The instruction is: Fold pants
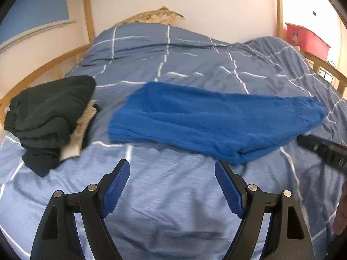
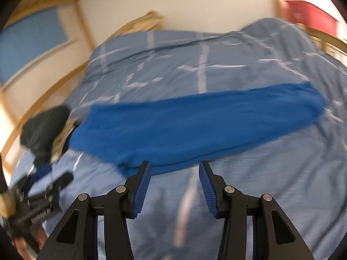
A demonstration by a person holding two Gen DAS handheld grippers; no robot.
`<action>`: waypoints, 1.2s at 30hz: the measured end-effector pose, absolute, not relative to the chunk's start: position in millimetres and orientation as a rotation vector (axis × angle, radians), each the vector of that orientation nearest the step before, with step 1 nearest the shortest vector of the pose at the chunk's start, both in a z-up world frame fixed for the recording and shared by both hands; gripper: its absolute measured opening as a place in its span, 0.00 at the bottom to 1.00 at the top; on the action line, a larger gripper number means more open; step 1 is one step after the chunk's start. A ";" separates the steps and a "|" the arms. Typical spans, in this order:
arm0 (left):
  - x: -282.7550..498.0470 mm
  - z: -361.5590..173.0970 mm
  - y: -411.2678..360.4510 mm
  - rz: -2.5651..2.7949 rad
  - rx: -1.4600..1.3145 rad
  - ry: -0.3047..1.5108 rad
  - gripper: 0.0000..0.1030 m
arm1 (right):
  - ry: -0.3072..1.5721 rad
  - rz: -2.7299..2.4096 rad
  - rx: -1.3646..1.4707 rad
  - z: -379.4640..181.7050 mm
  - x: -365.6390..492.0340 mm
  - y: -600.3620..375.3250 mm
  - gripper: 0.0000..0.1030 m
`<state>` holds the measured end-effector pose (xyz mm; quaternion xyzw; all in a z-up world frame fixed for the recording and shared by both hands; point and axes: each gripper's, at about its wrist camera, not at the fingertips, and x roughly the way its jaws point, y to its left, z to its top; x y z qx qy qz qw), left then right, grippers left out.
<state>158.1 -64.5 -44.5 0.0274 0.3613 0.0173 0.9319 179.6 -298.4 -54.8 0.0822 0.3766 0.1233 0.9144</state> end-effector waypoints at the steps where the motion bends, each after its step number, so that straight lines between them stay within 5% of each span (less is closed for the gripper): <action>1: 159.5 -43.9 -58.4 0.022 0.058 0.740 0.78 | 0.786 0.289 0.161 -56.9 182.1 -287.7 0.45; 24: 179.5 -60.5 13.5 0.045 0.057 0.760 0.78 | 0.963 0.470 0.192 -114.2 245.2 -206.9 0.39; 31: 179.3 -61.1 28.5 0.070 0.032 0.766 0.78 | 0.919 0.470 0.135 -103.1 229.1 -195.1 0.12; 36: 181.0 -61.9 35.1 0.064 0.017 0.777 0.78 | 0.912 0.471 0.127 -101.0 218.3 -197.8 0.10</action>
